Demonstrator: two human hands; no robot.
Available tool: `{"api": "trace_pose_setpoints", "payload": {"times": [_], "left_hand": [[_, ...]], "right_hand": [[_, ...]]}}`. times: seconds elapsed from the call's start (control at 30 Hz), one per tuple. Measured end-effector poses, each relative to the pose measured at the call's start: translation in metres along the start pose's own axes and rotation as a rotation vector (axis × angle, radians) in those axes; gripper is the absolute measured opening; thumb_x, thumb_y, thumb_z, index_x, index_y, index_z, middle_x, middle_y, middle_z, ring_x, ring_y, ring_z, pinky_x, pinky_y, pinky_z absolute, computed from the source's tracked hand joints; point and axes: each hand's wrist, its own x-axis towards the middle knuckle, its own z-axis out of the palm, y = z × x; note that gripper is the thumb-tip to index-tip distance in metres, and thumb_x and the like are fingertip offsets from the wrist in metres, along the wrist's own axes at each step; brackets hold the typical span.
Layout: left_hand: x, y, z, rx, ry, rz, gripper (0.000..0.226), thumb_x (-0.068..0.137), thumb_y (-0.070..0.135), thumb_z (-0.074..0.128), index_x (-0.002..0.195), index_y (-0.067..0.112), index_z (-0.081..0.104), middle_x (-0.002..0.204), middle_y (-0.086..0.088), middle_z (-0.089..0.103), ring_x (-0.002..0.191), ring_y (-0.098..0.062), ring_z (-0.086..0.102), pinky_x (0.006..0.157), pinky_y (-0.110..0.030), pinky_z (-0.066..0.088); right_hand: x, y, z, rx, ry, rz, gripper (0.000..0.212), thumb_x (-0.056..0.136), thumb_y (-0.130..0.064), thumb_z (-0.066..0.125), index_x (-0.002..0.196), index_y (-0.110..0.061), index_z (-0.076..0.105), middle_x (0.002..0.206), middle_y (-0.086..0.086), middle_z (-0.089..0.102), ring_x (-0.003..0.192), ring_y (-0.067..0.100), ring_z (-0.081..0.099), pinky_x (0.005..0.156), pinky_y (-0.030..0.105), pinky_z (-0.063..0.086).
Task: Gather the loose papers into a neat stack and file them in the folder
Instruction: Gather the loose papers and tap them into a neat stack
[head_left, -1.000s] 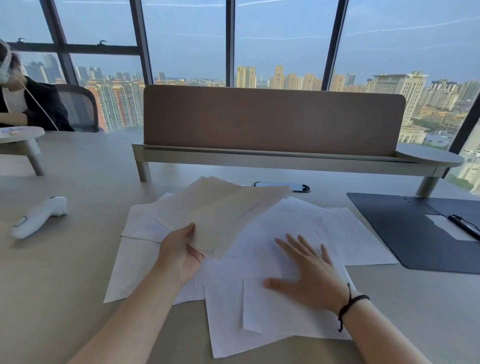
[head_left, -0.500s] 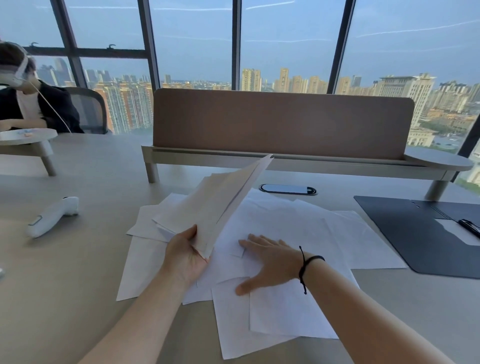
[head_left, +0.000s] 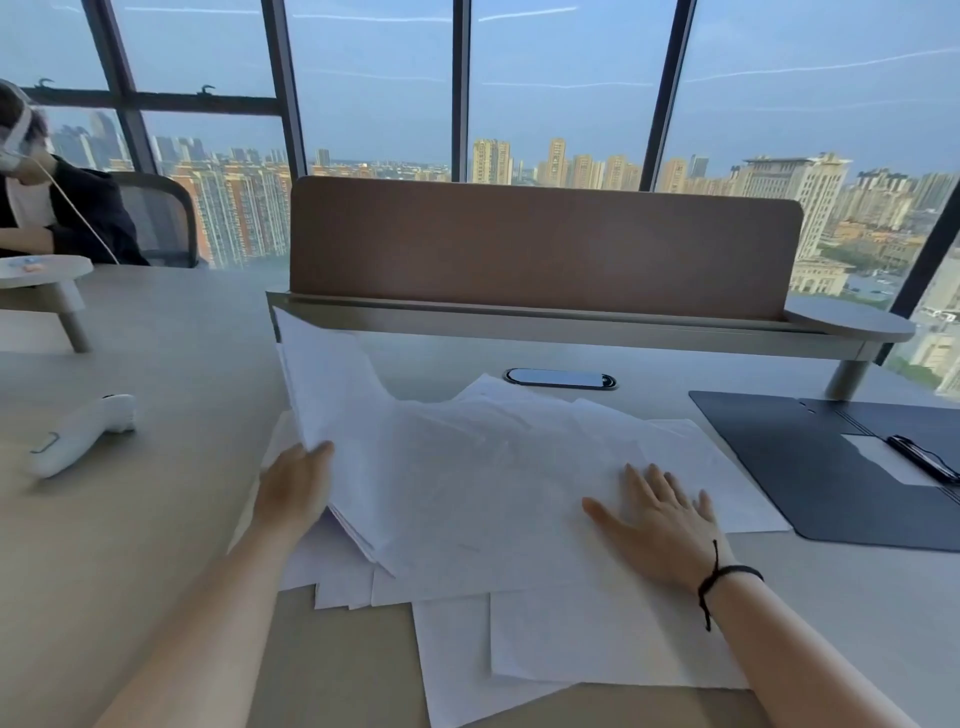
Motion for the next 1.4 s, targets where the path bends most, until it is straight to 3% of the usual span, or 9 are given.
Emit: {"api": "trace_pose_setpoints", "payload": {"times": [0.1, 0.2, 0.3, 0.43, 0.53, 0.73, 1.0, 1.2, 1.4], "left_hand": [[-0.01, 0.012, 0.014, 0.009, -0.187, 0.062, 0.044, 0.092, 0.039, 0.048, 0.117, 0.011, 0.07, 0.123, -0.016, 0.068, 0.115, -0.035, 0.061, 0.096, -0.04, 0.044], [-0.014, 0.015, 0.024, -0.01, -0.347, 0.078, 0.036, 0.082, 0.049, 0.05, 0.094, 0.026, 0.075, 0.109, -0.001, 0.075, 0.107, -0.028, 0.067, 0.102, -0.043, 0.047], [-0.018, 0.016, 0.024, -0.133, -0.417, 0.103, 0.022, 0.094, 0.034, 0.055, 0.088, 0.025, 0.075, 0.097, 0.009, 0.077, 0.102, -0.023, 0.071, 0.099, -0.042, 0.05], [-0.011, 0.01, 0.007, -0.296, -0.213, 0.082, 0.028, 0.08, 0.04, 0.06, 0.085, 0.016, 0.074, 0.096, -0.001, 0.075, 0.101, -0.029, 0.07, 0.098, -0.047, 0.051], [-0.011, 0.008, 0.005, -0.422, -0.074, 0.019, 0.021, 0.075, 0.038, 0.064, 0.078, 0.019, 0.072, 0.097, -0.008, 0.071, 0.102, -0.028, 0.067, 0.092, -0.043, 0.049], [-0.033, 0.026, 0.038, -0.774, -0.201, -0.093, 0.027, 0.093, 0.014, 0.06, 0.116, 0.002, 0.07, 0.114, -0.012, 0.073, 0.104, -0.03, 0.069, 0.098, -0.046, 0.051], [-0.017, 0.016, 0.021, -0.711, -0.051, -0.017, 0.02, 0.076, 0.035, 0.075, 0.083, 0.016, 0.08, 0.107, -0.004, 0.075, 0.106, -0.026, 0.069, 0.102, -0.05, 0.05], [-0.017, 0.015, 0.023, -0.665, -0.036, 0.051, 0.014, 0.095, 0.015, 0.06, 0.106, 0.016, 0.069, 0.098, -0.002, 0.071, 0.088, -0.018, 0.065, 0.076, -0.031, 0.05], [-0.008, 0.002, 0.028, -0.622, -0.09, -0.002, 0.017, 0.084, 0.033, 0.071, 0.081, 0.018, 0.077, 0.104, -0.004, 0.074, 0.107, -0.024, 0.067, 0.104, -0.05, 0.048]], "right_hand": [[-0.005, -0.013, 0.009, 0.047, 0.002, -0.054, 0.112, 0.072, -0.095, 0.009, 0.162, -0.028, 0.003, 0.172, 0.008, 0.0, 0.158, 0.025, -0.003, 0.126, 0.049, -0.005], [-0.011, -0.028, 0.013, 0.117, -0.011, -0.117, 0.12, 0.063, -0.095, 0.003, 0.162, -0.027, -0.002, 0.172, 0.007, -0.001, 0.158, 0.022, -0.005, 0.127, 0.043, -0.005], [-0.015, -0.027, 0.008, 0.286, -0.006, -0.178, 0.108, 0.076, -0.09, 0.018, 0.163, -0.028, 0.001, 0.172, 0.0, 0.009, 0.158, 0.016, 0.005, 0.128, 0.039, 0.0], [-0.006, 0.001, -0.002, 0.293, 0.176, -0.021, 0.097, 0.084, -0.082, 0.021, 0.162, -0.024, 0.013, 0.17, 0.002, 0.018, 0.156, 0.019, 0.019, 0.127, 0.047, 0.007], [-0.004, 0.014, 0.006, 0.093, 0.077, 0.054, 0.101, 0.084, -0.085, 0.015, 0.162, -0.019, 0.009, 0.171, 0.007, 0.01, 0.158, 0.023, 0.006, 0.126, 0.052, 0.002], [-0.003, -0.022, 0.019, 0.104, 0.089, 0.019, 0.105, 0.086, -0.084, 0.012, 0.162, -0.013, 0.002, 0.171, 0.015, 0.001, 0.158, 0.027, -0.004, 0.126, 0.048, -0.005], [0.002, -0.004, 0.01, 0.277, 0.168, 0.07, 0.103, 0.086, -0.084, 0.017, 0.163, -0.016, 0.006, 0.172, 0.007, 0.011, 0.158, 0.021, 0.004, 0.127, 0.047, 0.0], [0.013, 0.028, 0.004, 0.065, 0.098, 0.142, 0.108, 0.081, -0.088, 0.011, 0.16, -0.016, 0.018, 0.171, 0.009, 0.011, 0.158, 0.024, 0.006, 0.125, 0.054, 0.005], [-0.019, -0.019, 0.009, 0.117, 0.129, -0.046, 0.11, 0.078, -0.092, 0.014, 0.162, -0.02, 0.015, 0.163, 0.006, 0.038, 0.152, 0.019, 0.03, 0.127, 0.042, 0.009]]}}
